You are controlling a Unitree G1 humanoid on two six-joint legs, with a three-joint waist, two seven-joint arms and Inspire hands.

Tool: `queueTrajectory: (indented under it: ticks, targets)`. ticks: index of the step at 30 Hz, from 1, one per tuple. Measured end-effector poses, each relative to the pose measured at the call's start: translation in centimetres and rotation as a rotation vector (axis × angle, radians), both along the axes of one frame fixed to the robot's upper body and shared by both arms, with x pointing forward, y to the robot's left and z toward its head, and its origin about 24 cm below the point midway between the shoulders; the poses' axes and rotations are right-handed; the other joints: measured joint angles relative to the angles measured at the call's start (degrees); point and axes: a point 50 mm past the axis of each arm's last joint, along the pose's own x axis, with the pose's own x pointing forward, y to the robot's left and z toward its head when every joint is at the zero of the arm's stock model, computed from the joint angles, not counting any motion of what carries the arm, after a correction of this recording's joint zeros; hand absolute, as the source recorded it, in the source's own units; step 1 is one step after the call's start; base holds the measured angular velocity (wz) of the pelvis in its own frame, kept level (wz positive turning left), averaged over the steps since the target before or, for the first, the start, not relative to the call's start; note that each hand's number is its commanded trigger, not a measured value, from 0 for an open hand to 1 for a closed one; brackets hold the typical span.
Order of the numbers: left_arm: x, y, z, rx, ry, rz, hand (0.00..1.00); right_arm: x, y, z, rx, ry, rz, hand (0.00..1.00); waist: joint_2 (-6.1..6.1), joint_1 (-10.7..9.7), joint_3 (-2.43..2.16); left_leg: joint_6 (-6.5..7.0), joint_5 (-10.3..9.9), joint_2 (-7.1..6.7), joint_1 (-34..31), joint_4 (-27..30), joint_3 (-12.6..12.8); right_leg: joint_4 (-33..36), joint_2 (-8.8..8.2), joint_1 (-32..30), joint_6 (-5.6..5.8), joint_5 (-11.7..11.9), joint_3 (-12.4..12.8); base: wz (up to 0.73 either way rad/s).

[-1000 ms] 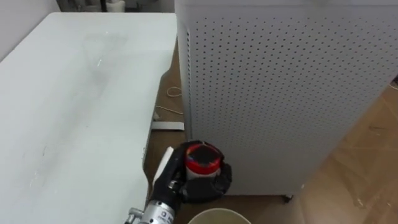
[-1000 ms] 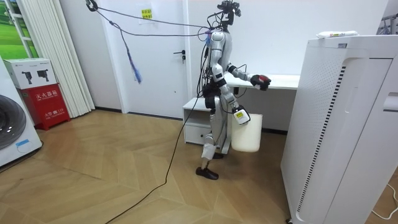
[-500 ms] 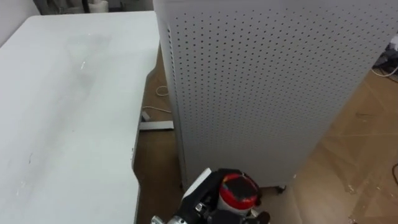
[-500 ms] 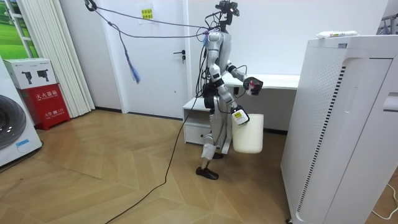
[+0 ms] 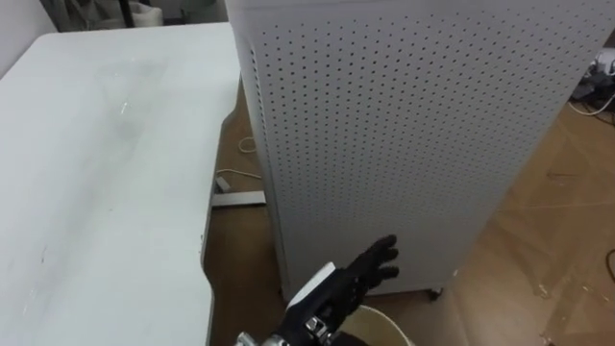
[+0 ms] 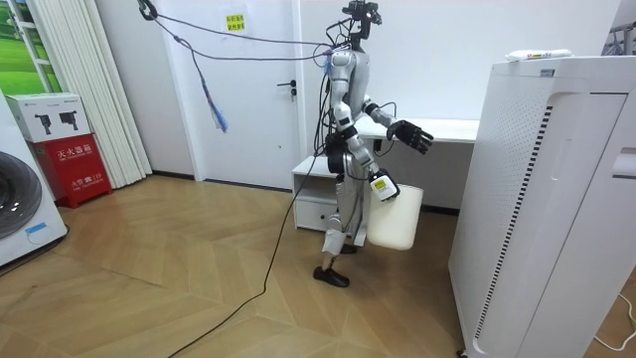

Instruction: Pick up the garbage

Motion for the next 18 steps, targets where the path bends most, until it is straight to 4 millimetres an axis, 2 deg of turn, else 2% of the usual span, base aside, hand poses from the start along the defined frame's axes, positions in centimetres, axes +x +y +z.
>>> queueTrajectory:
  ticks: [4, 7, 11, 12, 13, 15, 16, 17, 18]
  targets:
    - [0.1, 0.1, 0.5, -0.002, -0.024, -0.007, 0.0, -0.2, -0.3, 0.0, -0.002, 0.002, -0.014, 1.0, -0.01, 0.04, 0.0, -0.19, -0.12, 0.18, 0.25, 0.29, -0.01, 0.02, 0.21, 0.37, -0.1, -0.15, -0.01, 0.0]
    - [0.0, 0.1, 0.9, 0.008, -0.047, -0.011, 0.0, -0.4, -0.3, -0.1, 0.008, 0.006, -0.024, 1.0, -0.04, 0.42, 0.02, -0.6, -0.71, 0.81, 0.28, 1.61, 0.15, 0.49, 0.58, 0.46, -0.56, -0.42, -0.03, -0.07]
    - [0.0, 0.8, 2.4, 0.012, -0.129, 0.021, 0.0, -0.9, -0.3, -0.3, 0.02, 0.014, -0.048, 1.0, -0.33, 1.57, 0.11, -1.94, -4.1, 3.09, 0.19, 8.47, 0.21, 5.86, 1.34, -0.13, -1.89, -4.11, -0.08, -0.16]
    - [0.0, 0.9, 2.7, 0.015, -0.149, 0.033, 0.0, -1.0, -0.3, -0.3, 0.018, 0.013, -0.05, 1.0, -0.45, 1.82, 0.06, -2.18, -4.49, 3.29, 0.18, 9.51, 0.21, 7.03, 1.37, -0.39, -2.17, -4.87, 0.13, -0.27]
    - [0.3, 1.2, 3.3, 0.025, -0.187, 0.061, 0.0, -1.0, -0.3, -0.3, 0.017, 0.01, -0.052, 1.0, -0.76, 2.38, 0.19, -2.34, -4.64, 3.49, 0.08, 11.85, 0.1, 8.79, 1.54, -0.73, -2.52, -5.94, 1.12, -0.49]
    - [0.6, 1.8, 4.0, 0.058, -0.246, 0.115, 0.0, -1.0, -0.4, -0.3, 0.011, 0.007, -0.049, 1.0, -1.04, 3.86, 0.3, -2.35, -4.63, 4.12, -0.08, 15.01, -0.59, 9.81, 2.66, -0.99, -3.14, -6.49, 3.45, -0.67]
    - [0.8, 2.2, 4.6, 0.076, -0.291, 0.157, 0.0, -0.9, -0.5, -0.2, 0.01, 0.0, -0.047, 1.0, -0.63, 4.28, -0.25, -2.37, -4.62, 4.03, -0.01, 15.45, -2.81, 10.18, 3.53, -1.42, -3.55, -6.55, 5.04, -0.72]
    - [0.9, 2.5, 5.5, 0.096, -0.349, 0.195, 0.0, -0.9, -0.6, -0.1, 0.009, -0.008, -0.049, 1.0, -0.61, 4.75, -0.34, -2.38, -4.61, 3.82, 0.52, 14.92, -4.91, 10.46, 4.39, -1.75, -4.06, -6.13, 6.49, -0.9]
    - [1.0, 2.8, 6.5, 0.114, -0.418, 0.237, 0.0, -0.8, -0.6, -0.1, 0.009, -0.013, -0.051, 1.0, -0.94, 5.45, -0.31, -2.42, -4.6, 3.8, 1.16, 14.14, -5.86, 11.08, 5.22, -2.55, -4.43, -5.92, 8.39, -0.77]
